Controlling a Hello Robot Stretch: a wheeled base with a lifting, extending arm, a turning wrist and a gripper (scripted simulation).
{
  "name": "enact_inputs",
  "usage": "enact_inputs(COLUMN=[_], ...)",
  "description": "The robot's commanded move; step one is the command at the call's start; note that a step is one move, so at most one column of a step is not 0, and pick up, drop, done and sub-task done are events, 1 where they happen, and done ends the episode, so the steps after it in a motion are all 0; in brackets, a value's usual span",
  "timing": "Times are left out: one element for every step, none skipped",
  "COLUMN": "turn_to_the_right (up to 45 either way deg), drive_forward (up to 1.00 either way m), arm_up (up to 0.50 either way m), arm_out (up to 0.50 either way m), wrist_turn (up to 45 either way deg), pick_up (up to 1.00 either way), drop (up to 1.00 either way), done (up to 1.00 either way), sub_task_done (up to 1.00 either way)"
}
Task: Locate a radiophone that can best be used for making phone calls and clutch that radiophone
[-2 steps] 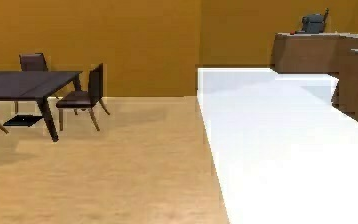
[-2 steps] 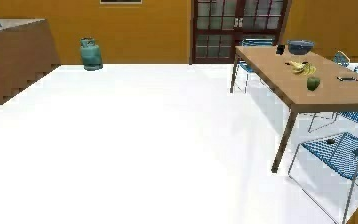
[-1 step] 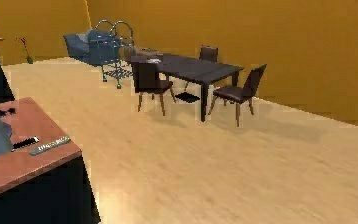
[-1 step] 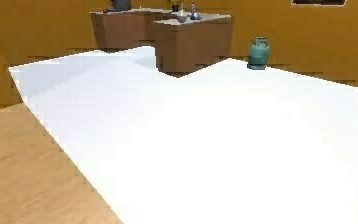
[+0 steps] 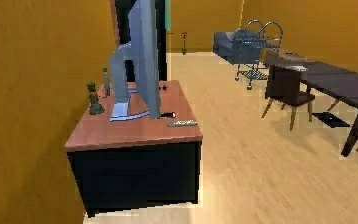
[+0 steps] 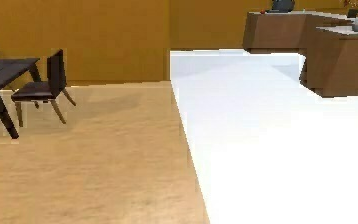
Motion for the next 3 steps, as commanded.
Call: enact_inputs(turn_to_the_right=[0.0, -45.0, -45.0], drive_forward=[0.5, 0.0, 0.0], arm_up=[0.0, 0.0, 0.0], arm_out=[0.0, 0.0, 0.0], wrist_turn=[0.0, 0.0, 0.0], pick_up=[0.0, 0.0, 0.0], drop=[0.0, 0.0, 0.0], done=[0.0, 0.0, 0.0], sub_task_done=[0.0, 0.0, 0.0])
